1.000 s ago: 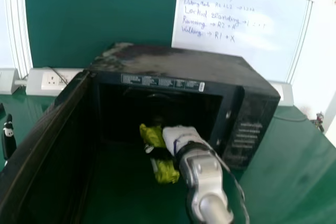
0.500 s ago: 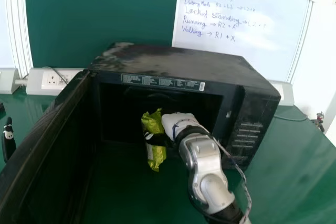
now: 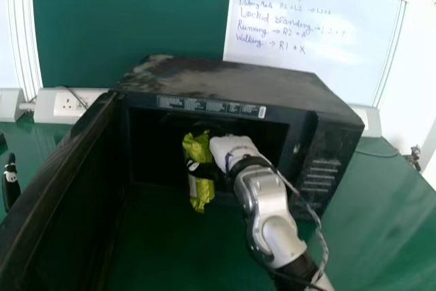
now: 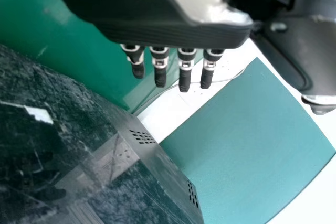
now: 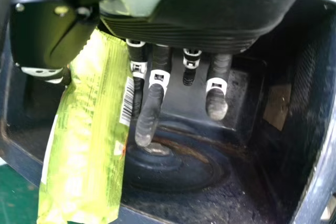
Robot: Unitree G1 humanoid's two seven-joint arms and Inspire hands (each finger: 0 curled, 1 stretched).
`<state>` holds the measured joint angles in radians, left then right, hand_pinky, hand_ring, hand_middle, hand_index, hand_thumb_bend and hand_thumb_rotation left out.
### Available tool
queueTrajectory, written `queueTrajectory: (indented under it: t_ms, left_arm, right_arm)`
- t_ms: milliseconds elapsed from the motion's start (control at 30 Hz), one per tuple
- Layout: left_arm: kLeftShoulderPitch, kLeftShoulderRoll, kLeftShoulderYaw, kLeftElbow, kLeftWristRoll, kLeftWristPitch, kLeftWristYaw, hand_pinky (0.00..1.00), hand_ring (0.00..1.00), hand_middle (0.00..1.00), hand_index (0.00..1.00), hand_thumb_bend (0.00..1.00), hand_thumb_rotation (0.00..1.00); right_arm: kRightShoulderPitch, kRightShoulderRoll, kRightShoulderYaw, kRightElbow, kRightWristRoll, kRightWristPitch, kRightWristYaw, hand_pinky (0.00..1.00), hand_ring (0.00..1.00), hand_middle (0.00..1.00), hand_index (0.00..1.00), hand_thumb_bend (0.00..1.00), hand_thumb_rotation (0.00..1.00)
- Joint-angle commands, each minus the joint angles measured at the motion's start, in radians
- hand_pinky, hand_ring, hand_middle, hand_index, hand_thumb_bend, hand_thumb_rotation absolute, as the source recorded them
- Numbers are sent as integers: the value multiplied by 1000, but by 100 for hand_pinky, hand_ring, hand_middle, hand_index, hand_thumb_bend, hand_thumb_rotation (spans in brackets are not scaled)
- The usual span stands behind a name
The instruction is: Put biscuit inside oven
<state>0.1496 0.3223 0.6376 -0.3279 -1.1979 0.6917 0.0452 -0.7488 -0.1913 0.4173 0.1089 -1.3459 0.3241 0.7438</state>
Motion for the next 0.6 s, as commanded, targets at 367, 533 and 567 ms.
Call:
queueTrajectory:
  t_ms: [367,533,567]
  left_arm:
    - [12,-11,-10,-20,-15,-15,-4,65,72,76,78,62,1]
    - [17,-13,-9,-29,-22,-14,5,65,72,75,77,64,0]
    - [19,-13,-10,-31,-20,-15,3,65,72,75,77,63,0]
  right_arm:
    - [-141,-3,27,197,95,19,-128,10,17,28,70,66,0]
    - [-183,6,48,290,137,16,-194,9,15,27,73,71,0]
    - [-191,9,51,312,148,17,-210,9,16,27,74,71,0]
